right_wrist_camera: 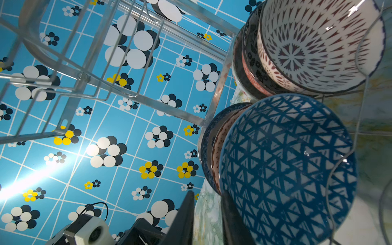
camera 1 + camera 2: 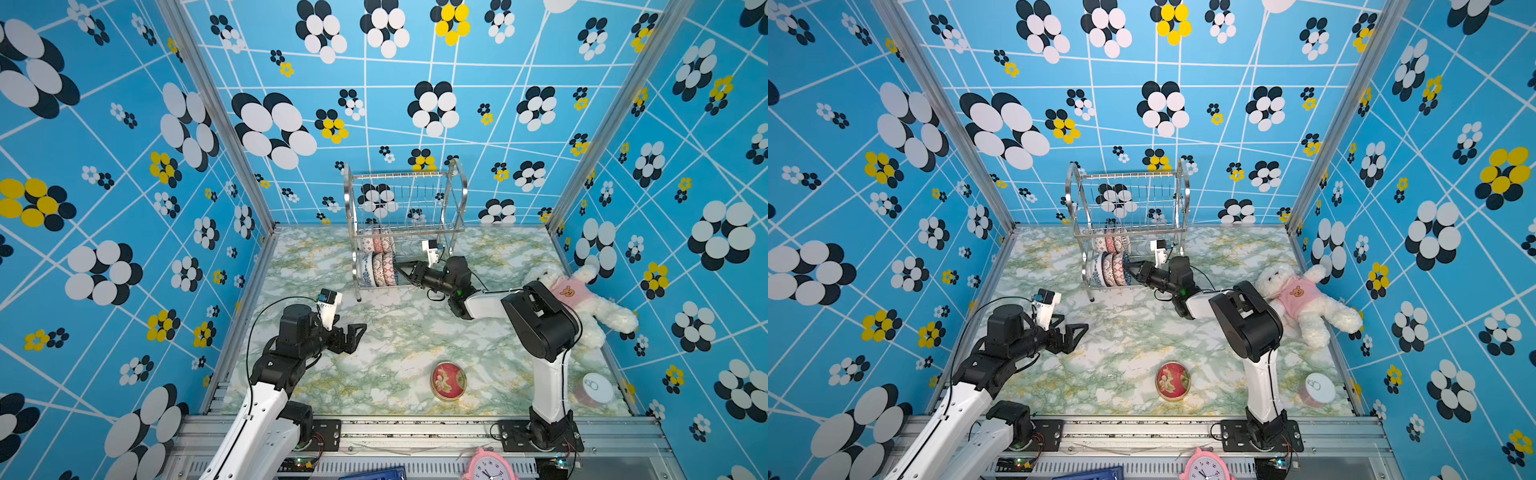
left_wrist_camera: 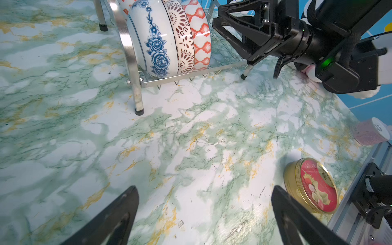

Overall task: Load bowls into a dish rack
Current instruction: Place the bowl in the dish rack, then reset both arms

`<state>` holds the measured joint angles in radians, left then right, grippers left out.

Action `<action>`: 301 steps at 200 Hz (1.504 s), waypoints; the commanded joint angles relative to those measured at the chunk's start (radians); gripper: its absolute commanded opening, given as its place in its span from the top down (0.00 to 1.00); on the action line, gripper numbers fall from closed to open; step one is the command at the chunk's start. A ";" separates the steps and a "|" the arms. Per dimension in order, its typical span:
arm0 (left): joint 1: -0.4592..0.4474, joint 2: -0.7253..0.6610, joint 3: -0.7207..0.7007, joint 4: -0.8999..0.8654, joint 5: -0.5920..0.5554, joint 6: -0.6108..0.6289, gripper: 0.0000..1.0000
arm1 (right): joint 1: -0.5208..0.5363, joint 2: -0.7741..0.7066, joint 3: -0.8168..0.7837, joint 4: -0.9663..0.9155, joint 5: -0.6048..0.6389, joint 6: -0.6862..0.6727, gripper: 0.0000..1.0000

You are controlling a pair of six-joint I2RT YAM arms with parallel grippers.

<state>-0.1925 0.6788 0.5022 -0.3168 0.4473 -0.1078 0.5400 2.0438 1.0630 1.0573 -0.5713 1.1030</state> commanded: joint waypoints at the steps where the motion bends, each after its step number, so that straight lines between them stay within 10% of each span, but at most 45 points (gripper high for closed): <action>1: -0.007 -0.003 0.002 0.004 -0.021 0.000 0.01 | 0.001 -0.052 -0.025 -0.003 0.018 -0.033 0.74; 171: -0.062 -0.069 0.011 -0.065 -0.151 -0.013 0.01 | 0.034 -0.481 -0.304 -0.418 0.216 -0.443 0.66; 242: -0.114 -0.128 0.050 -0.091 -0.285 -0.007 0.01 | 0.047 -0.874 -0.383 -0.825 0.540 -0.737 0.57; 301: -0.121 -0.107 0.124 -0.051 -0.389 -0.038 0.01 | 0.041 -1.158 -0.501 -0.928 0.978 -0.840 0.24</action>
<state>-0.3058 0.5579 0.5716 -0.3958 0.1242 -0.1383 0.5861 0.9661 0.6125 0.2043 0.1593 0.3340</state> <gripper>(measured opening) 0.992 0.712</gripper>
